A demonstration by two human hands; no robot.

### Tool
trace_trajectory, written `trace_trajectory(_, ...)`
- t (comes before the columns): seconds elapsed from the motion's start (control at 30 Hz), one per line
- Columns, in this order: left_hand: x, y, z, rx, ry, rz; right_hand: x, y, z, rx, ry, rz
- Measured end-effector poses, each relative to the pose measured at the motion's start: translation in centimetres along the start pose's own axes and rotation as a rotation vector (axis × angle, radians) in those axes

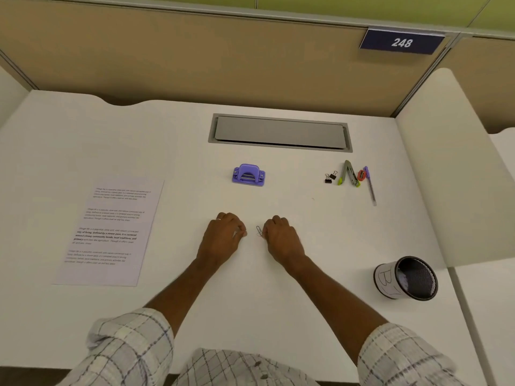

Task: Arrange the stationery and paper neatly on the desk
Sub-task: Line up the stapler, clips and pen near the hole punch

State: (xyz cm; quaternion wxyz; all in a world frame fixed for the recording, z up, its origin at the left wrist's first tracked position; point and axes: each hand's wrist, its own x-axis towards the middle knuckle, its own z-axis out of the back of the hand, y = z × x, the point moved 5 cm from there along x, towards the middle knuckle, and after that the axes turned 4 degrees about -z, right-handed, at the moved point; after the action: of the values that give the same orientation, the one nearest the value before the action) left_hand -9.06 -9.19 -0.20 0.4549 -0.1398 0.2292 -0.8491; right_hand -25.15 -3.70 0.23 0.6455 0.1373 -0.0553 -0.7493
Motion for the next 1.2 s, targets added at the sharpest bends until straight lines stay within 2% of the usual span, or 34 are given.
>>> trace_trajectory(0.2,0.3,-0.9,-1.0,-0.191,0.128,-0.005,-1.3,0.1,-0.5,-0.091,0.004,-0.005)
trace_trajectory(0.4,2.2,-1.8,-2.4,-0.095,0.288,-0.068,-2.7,-0.1,-1.2,-0.076,-0.065,0.023)
trace_trajectory(0.57,3.3,-1.8,-2.6,-0.008,0.367,-0.116,-3.9,-0.8,-0.9,0.074,-0.094,-0.007)
trace_trajectory(0.77,4.5,-2.6,-2.0,0.048,0.408,-0.188,-4.3,-2.5,-0.8,0.292,-0.052,-0.115)
trace_trajectory(0.87,4.9,-2.6,-1.9,0.026,0.401,-0.154,-4.5,-3.0,-0.7,0.421,-0.004,-0.192)
trace_trajectory(0.93,4.9,-2.2,-1.4,-0.133,0.293,-0.004,-4.6,-2.7,-0.8,0.439,0.0,-0.206)
trace_trajectory(1.03,4.6,-1.7,-0.2,-0.587,0.088,0.318,-4.4,-2.1,-1.1,0.449,0.003,-0.226)
trace_trajectory(1.13,3.4,-2.6,-0.3,-1.157,0.164,0.602,-3.9,-1.7,-1.3,0.352,0.023,-0.193)
trace_trajectory(1.2,2.7,-3.1,-0.5,-1.37,0.23,0.706,-3.8,-0.8,-1.1,0.149,0.014,-0.077)
